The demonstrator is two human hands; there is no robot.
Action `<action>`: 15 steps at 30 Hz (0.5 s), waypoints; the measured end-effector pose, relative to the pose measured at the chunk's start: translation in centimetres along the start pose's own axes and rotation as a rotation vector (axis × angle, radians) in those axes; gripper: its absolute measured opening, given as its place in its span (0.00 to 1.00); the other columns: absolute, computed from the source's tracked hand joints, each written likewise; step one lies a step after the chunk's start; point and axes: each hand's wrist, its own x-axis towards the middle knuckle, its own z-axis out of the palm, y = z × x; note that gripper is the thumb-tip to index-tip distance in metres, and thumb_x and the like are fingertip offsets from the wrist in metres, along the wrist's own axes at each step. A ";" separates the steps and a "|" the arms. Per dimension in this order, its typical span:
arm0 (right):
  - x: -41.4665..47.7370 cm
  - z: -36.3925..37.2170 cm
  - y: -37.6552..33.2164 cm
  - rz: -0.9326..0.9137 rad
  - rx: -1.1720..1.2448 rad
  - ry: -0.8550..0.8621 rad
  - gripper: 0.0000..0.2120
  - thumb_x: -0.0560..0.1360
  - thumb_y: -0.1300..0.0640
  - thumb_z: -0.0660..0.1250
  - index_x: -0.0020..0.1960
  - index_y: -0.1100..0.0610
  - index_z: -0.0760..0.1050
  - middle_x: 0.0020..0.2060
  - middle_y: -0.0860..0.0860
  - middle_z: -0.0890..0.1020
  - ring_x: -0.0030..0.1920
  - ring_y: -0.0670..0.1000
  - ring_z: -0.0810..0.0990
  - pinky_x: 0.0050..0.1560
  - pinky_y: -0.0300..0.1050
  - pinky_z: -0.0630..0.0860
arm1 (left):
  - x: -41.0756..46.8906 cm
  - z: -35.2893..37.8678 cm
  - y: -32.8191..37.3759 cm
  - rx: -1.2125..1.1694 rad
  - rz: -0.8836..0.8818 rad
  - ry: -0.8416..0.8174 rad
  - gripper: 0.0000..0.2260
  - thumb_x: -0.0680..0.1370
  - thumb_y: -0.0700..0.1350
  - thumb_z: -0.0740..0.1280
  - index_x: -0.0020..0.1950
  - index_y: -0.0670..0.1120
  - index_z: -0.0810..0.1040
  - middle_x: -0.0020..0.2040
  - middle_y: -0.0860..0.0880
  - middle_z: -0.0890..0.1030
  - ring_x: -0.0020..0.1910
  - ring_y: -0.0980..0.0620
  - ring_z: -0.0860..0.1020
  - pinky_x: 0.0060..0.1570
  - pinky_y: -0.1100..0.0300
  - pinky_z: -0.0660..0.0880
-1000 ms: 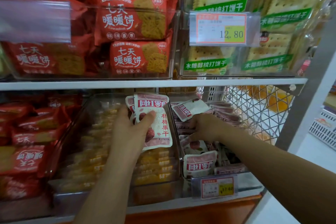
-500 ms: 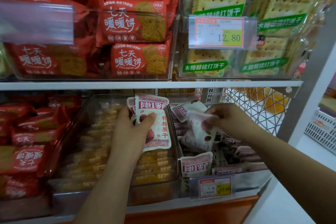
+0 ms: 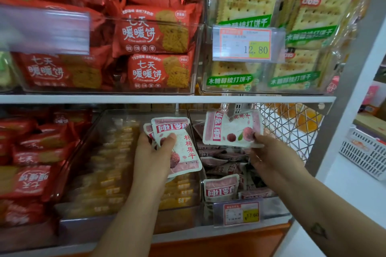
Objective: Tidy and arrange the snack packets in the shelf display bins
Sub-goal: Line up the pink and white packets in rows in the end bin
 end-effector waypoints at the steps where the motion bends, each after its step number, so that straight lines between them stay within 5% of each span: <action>1: -0.2 0.4 0.2 0.001 0.038 0.021 0.06 0.77 0.63 0.63 0.53 0.61 0.76 0.48 0.55 0.81 0.41 0.49 0.77 0.26 0.32 0.74 | -0.2 0.1 -0.1 -0.005 -0.002 0.004 0.12 0.76 0.46 0.68 0.59 0.53 0.74 0.48 0.60 0.78 0.48 0.56 0.79 0.43 0.57 0.80; 6: -2.5 2.6 2.2 -0.021 0.061 -0.105 0.09 0.73 0.67 0.67 0.53 0.61 0.74 0.51 0.59 0.82 0.39 0.49 0.82 0.31 0.36 0.76 | -0.4 0.3 -0.2 -0.044 0.011 0.037 0.15 0.77 0.47 0.68 0.62 0.53 0.72 0.52 0.56 0.80 0.47 0.56 0.80 0.40 0.60 0.79; 11: -3.4 3.0 3.6 -0.089 -0.276 -0.325 0.30 0.69 0.70 0.70 0.64 0.48 0.65 0.51 0.57 0.81 0.46 0.56 0.83 0.44 0.52 0.80 | 0.1 0.0 0.0 -0.175 -0.131 0.099 0.15 0.76 0.50 0.67 0.62 0.52 0.73 0.49 0.50 0.83 0.43 0.49 0.84 0.43 0.47 0.81; 15: -3.3 2.9 3.5 -0.120 -0.504 -0.408 0.22 0.69 0.61 0.73 0.60 0.55 0.73 0.49 0.54 0.84 0.47 0.54 0.84 0.51 0.56 0.80 | 0.0 0.1 0.1 -0.181 -0.146 0.099 0.14 0.77 0.51 0.66 0.63 0.54 0.72 0.47 0.52 0.83 0.40 0.51 0.84 0.39 0.49 0.82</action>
